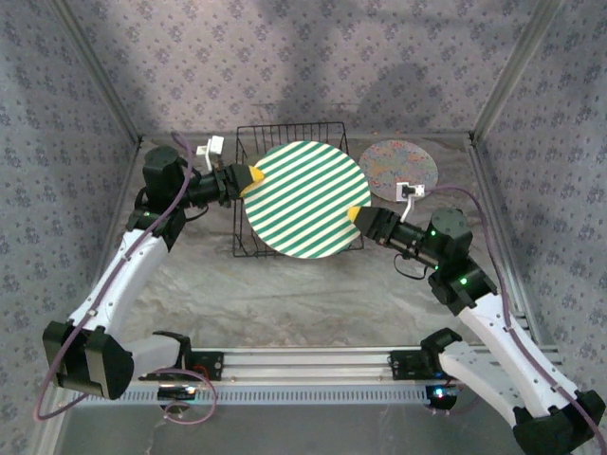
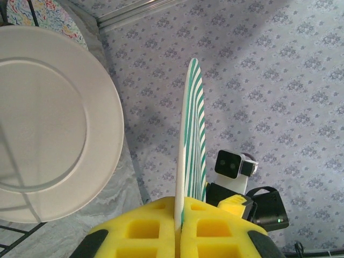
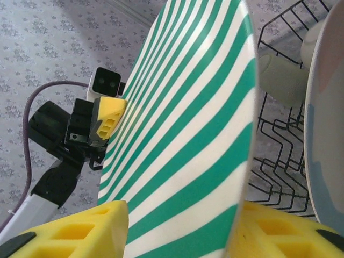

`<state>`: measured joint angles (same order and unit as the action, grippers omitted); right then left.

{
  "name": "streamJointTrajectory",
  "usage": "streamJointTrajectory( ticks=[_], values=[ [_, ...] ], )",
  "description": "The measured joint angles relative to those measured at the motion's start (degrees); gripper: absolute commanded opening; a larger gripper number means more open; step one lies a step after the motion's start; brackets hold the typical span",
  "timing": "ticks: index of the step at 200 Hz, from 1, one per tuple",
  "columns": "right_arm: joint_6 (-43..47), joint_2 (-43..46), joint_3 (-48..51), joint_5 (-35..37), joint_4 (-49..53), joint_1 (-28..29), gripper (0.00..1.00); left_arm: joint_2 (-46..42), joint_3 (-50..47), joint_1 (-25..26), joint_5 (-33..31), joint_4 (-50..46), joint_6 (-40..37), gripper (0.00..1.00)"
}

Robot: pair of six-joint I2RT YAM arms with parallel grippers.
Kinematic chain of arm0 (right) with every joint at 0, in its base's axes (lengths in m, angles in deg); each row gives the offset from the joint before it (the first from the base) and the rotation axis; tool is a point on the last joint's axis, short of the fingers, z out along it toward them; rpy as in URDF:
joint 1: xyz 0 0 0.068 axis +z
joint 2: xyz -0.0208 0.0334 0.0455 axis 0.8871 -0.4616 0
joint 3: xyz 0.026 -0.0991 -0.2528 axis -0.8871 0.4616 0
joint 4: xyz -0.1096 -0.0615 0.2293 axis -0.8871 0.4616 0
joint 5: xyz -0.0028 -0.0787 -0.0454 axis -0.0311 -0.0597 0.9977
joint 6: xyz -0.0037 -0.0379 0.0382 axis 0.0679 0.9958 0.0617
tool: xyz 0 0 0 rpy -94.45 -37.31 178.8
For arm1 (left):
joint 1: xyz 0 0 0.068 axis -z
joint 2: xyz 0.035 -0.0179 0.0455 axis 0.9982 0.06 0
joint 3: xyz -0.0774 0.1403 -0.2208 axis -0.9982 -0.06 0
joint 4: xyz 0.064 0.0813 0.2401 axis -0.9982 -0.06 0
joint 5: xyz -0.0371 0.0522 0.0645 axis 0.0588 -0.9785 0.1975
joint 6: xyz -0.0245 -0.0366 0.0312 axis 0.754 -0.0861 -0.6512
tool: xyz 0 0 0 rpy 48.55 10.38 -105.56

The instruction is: Unload the mixed dishes from the dish rack

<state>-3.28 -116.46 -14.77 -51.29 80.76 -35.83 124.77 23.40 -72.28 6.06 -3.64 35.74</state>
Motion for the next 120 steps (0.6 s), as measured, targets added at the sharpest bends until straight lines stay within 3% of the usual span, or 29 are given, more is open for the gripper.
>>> streamJointTrajectory(
  ticks=[102,120],
  values=[
    [-3.7,0.0,0.0,1.4,-0.4,0.3,0.00,0.0,-0.6,0.0,0.0,1.5,-2.3,0.00],
    [-4.2,-0.3,0.0,1.4,-0.5,0.3,0.00,0.0,-0.6,0.0,-0.1,1.5,-2.6,0.12]
  ],
)
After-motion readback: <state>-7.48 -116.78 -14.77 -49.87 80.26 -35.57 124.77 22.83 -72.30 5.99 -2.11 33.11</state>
